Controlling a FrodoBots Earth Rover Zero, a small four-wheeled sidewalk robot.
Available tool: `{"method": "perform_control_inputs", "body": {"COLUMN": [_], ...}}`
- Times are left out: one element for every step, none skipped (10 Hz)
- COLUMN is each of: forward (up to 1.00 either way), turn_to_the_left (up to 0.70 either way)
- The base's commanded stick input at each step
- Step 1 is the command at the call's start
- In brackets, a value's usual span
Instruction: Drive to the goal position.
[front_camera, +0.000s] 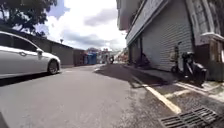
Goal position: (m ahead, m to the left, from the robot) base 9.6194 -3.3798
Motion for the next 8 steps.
{"method": "perform_control_inputs", "body": {"forward": [0.45, 0.45, 0.45, 0.45, 0.45, 0.45, 0.45, 0.45], "turn_to_the_left": [0.0, 0.0, 0.0, 0.0, 0.0, 0.0, 0.0, 0.0]}}
